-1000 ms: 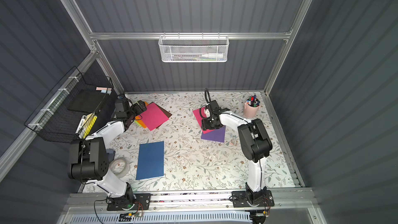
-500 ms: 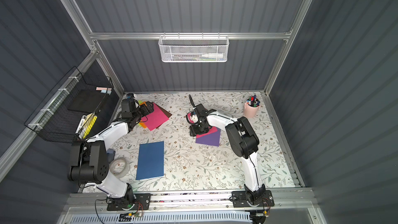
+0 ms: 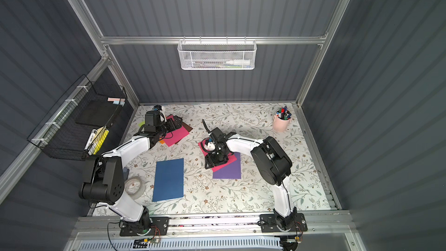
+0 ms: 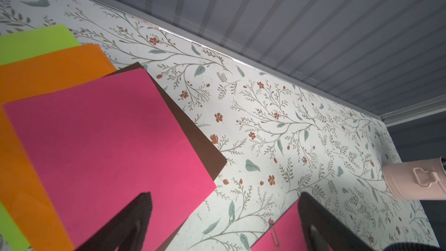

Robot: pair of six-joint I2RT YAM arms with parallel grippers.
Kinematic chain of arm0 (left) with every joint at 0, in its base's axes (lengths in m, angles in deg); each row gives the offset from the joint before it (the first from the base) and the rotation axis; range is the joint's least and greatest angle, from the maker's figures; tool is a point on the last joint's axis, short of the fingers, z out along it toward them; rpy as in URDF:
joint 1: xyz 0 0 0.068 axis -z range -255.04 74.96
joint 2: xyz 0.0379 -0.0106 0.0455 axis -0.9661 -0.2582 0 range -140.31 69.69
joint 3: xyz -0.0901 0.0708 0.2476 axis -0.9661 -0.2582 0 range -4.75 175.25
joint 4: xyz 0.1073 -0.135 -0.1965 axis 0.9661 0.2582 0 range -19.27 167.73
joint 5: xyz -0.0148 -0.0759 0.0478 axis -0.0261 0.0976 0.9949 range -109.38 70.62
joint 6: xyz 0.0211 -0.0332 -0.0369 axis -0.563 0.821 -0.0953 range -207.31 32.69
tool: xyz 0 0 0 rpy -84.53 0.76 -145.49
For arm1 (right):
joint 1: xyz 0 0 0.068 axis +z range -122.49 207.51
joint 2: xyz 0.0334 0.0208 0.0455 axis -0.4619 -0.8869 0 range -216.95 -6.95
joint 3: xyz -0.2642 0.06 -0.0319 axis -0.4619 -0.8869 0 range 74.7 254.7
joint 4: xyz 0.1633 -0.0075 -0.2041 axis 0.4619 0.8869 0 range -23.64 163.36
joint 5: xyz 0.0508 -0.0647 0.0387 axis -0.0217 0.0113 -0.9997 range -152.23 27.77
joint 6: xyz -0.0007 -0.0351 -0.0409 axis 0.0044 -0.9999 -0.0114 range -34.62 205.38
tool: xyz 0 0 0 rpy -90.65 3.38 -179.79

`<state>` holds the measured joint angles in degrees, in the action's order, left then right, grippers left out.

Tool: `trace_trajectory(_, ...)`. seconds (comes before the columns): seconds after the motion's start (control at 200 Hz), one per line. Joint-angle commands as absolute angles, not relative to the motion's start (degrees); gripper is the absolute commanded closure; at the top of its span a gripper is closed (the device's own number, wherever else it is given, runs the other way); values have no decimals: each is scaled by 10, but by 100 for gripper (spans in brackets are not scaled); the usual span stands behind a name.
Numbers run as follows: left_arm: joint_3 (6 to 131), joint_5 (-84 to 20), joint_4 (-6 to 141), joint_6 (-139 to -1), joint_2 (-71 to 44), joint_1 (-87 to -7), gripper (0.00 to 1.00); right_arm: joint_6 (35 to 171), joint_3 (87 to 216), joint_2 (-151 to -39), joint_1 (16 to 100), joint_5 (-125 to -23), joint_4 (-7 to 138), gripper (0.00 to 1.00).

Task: Unclip the paperclips from the documents
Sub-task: Move the document to the center of the board.

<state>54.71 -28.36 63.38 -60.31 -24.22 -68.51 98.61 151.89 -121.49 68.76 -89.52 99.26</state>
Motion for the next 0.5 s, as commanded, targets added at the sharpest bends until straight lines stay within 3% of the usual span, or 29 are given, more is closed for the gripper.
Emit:
trace_trajectory(0.0, 549, -308, 670, -594, -244, -656, 4, 1003, 1533, -1177, 669, -902, 1020, 33)
trace_trajectory(0.235, 527, -323, 726, -562, -233, -600, 11, 981, 1535, -1136, 585, -915, 1026, 27)
trace_trajectory(0.495, 520, -336, 773, -548, -276, -534, 19, 923, 1605, -1196, 512, -945, 1025, 25)
